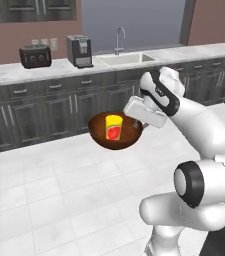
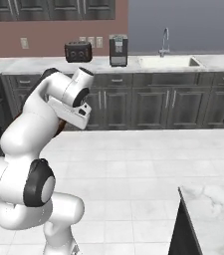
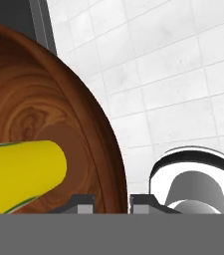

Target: Place the cup inside the bowl on the dining table and move the bowl to any counter.

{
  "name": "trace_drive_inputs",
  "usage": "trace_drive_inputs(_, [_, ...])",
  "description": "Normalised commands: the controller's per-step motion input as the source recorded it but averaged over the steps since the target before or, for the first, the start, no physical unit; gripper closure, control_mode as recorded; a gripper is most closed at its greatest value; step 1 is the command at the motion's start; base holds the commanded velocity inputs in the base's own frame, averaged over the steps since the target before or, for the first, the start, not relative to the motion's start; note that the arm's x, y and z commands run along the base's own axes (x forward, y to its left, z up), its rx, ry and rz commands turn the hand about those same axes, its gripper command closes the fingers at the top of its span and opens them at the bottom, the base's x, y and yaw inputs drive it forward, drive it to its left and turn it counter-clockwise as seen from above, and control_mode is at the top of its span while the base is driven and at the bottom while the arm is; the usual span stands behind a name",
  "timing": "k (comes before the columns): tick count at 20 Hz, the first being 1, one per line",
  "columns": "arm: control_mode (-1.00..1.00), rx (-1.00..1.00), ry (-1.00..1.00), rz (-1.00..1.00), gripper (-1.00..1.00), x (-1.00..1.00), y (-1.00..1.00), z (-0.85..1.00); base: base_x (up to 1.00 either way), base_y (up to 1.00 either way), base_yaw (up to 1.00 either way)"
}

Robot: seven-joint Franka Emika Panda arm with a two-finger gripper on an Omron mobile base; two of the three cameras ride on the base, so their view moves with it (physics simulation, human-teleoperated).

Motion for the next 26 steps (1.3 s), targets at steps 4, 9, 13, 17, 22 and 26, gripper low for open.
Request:
trace_drive_inputs(4, [1.0,0.0,0.0,0.0,1.0,0.0,0.0,0.0,0.53,0.34,-0.01])
trace_drive_inputs(9, [1.0,0.0,0.0,0.0,1.0,0.0,0.0,0.0,0.62,0.35,-0.01])
trace_drive_inputs(13, [1.0,0.0,0.0,0.0,1.0,0.0,0.0,0.0,0.66,0.44,-0.01])
trace_drive_inputs(17, [1.0,0.0,0.0,0.0,1.0,0.0,0.0,0.0,0.71,0.39,-0.01])
trace_drive_inputs(22, [1.0,0.0,0.0,0.0,1.0,0.0,0.0,0.0,0.87,0.26,-0.01])
trace_drive_inputs(26, [1.0,0.0,0.0,0.0,1.0,0.0,0.0,0.0,0.88,0.29,-0.01])
